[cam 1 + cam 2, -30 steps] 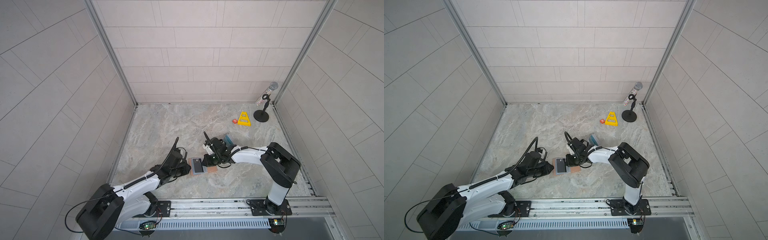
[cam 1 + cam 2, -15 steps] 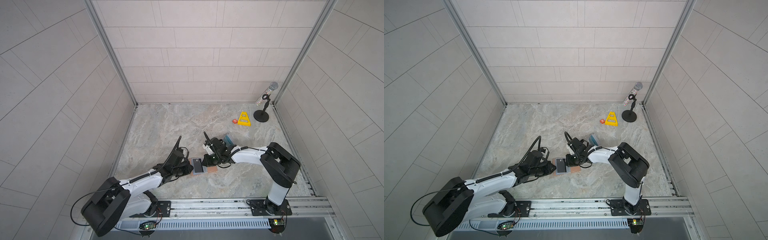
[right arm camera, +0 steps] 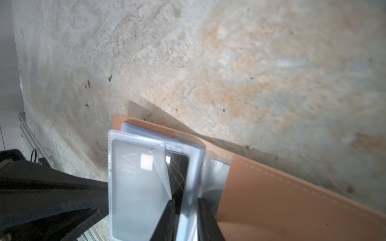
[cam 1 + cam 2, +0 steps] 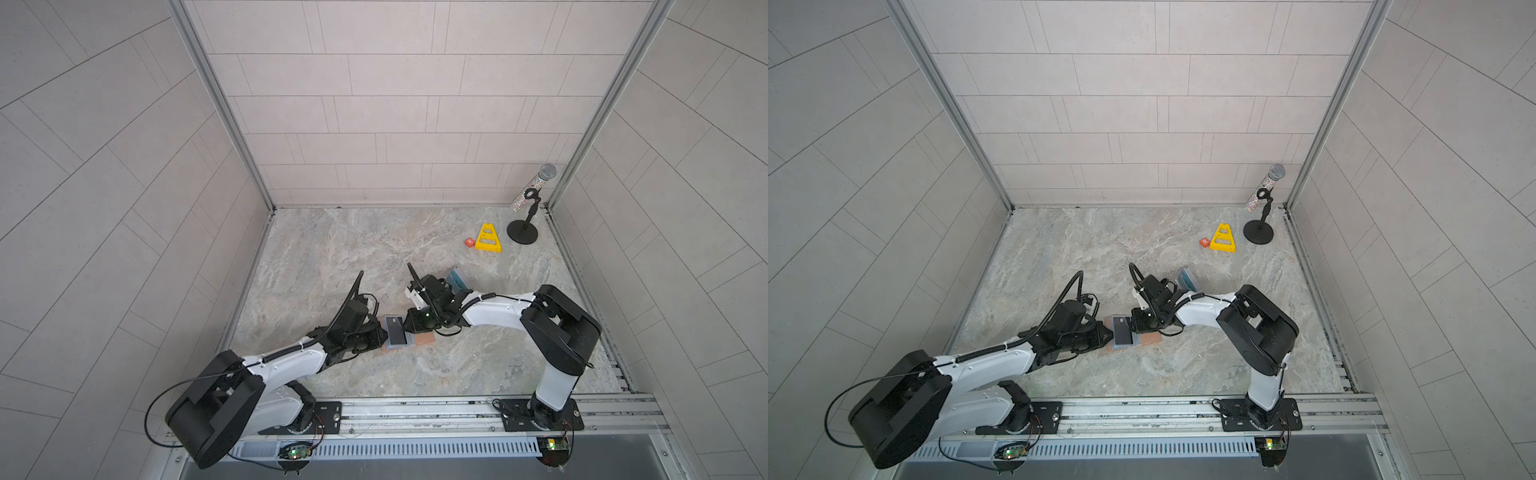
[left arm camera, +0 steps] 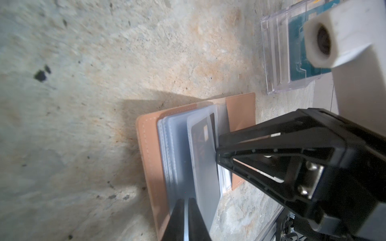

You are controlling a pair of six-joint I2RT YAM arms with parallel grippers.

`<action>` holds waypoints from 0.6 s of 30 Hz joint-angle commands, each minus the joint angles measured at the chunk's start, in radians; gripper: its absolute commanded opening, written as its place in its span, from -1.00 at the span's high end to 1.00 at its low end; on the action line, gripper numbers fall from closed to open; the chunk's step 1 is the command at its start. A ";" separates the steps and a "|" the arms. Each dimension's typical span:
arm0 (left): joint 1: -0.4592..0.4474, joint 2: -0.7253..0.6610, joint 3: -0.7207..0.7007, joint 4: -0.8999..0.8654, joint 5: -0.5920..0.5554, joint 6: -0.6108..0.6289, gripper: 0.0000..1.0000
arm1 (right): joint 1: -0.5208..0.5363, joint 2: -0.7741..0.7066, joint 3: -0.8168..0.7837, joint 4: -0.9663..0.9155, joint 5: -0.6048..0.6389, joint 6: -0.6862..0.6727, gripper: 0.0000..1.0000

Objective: Insert credit cards into a card holder
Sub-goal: Flip over the card slot on the card holder.

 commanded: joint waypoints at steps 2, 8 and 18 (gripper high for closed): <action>-0.001 0.009 0.031 0.028 0.014 -0.004 0.74 | 0.001 -0.025 -0.014 -0.081 0.038 -0.003 0.39; -0.001 0.015 0.040 0.034 0.024 -0.004 0.74 | 0.001 -0.112 0.004 -0.130 0.053 -0.010 0.22; -0.013 0.042 0.087 0.023 0.038 0.008 0.74 | -0.030 -0.243 -0.015 -0.205 0.130 -0.036 0.09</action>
